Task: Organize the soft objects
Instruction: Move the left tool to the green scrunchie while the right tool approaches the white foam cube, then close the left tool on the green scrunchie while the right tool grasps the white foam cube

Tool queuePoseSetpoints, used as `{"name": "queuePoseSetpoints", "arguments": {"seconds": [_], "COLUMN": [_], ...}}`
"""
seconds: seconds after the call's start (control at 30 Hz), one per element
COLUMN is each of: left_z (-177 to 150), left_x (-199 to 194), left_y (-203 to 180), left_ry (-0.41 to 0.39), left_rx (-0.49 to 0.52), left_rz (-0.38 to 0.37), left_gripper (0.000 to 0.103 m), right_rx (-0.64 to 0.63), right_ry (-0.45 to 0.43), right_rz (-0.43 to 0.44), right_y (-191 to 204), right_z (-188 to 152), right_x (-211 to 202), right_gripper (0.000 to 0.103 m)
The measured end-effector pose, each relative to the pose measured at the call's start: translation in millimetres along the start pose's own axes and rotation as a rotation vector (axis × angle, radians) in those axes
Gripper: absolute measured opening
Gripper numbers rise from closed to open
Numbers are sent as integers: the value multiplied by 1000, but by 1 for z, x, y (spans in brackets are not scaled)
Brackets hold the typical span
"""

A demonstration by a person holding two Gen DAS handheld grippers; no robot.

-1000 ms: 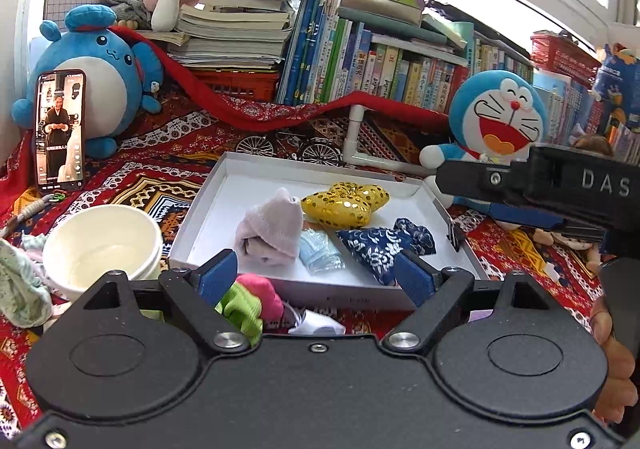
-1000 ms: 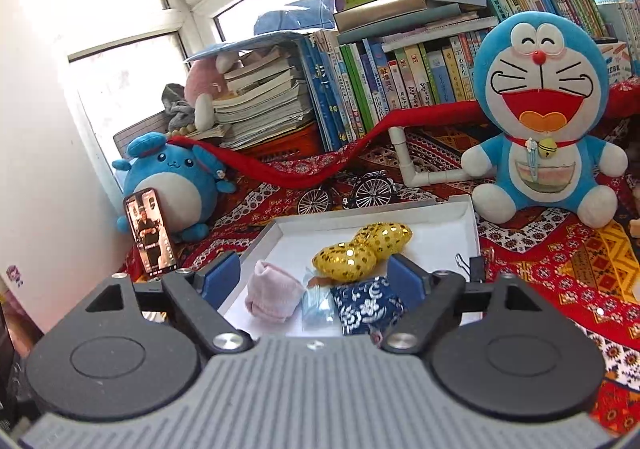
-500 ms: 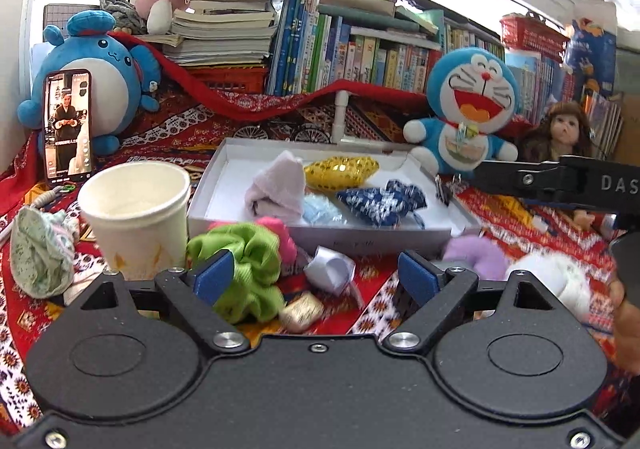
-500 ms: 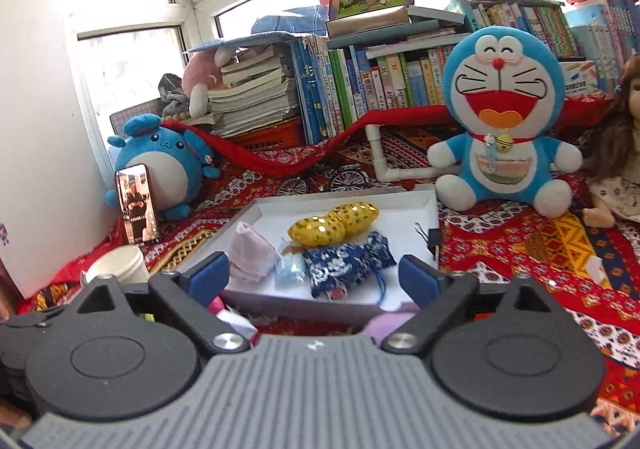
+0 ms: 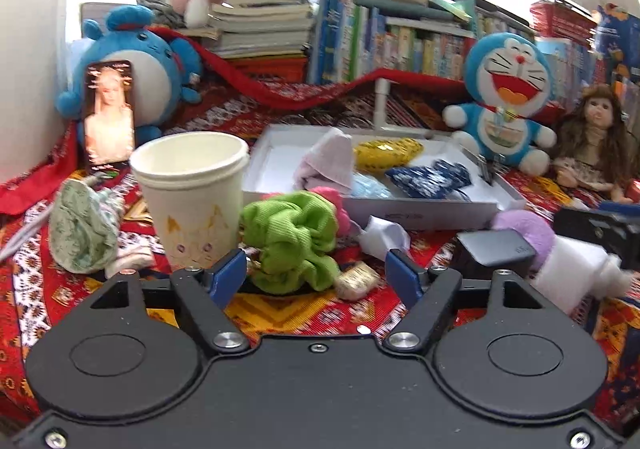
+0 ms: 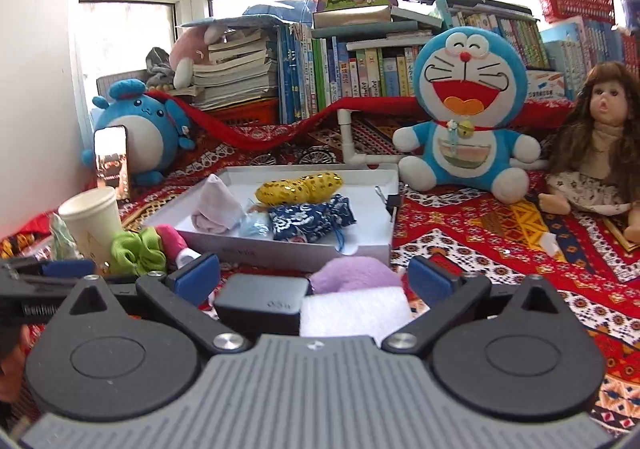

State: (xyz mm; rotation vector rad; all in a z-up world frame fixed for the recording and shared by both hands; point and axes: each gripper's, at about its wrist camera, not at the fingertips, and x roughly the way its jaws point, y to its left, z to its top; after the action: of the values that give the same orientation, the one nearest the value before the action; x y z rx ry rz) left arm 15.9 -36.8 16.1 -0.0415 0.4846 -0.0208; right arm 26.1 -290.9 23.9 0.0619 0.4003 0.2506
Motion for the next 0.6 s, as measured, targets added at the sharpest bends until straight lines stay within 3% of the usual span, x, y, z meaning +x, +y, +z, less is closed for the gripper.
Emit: {"name": "queuePoseSetpoints", "arguments": {"seconds": [0.27,0.47,0.6], "left_z": [7,9,8], "left_x": [12,22,30], "left_y": [6,13,13], "left_ry": [-31,-18,1], "left_rx": [-118,-174,-192], "left_rz": [95,122,123], "left_gripper": [67,64,49], "right_rx": [-23,-21,-4], "right_ry": [-71,-57,-40], "right_rz": [-87,-108,-110], "right_y": [1,-2,-6], "right_z": [-12,-20,-25], "right_x": [-9,-11,-11], "right_gripper": [103,103,103]}}
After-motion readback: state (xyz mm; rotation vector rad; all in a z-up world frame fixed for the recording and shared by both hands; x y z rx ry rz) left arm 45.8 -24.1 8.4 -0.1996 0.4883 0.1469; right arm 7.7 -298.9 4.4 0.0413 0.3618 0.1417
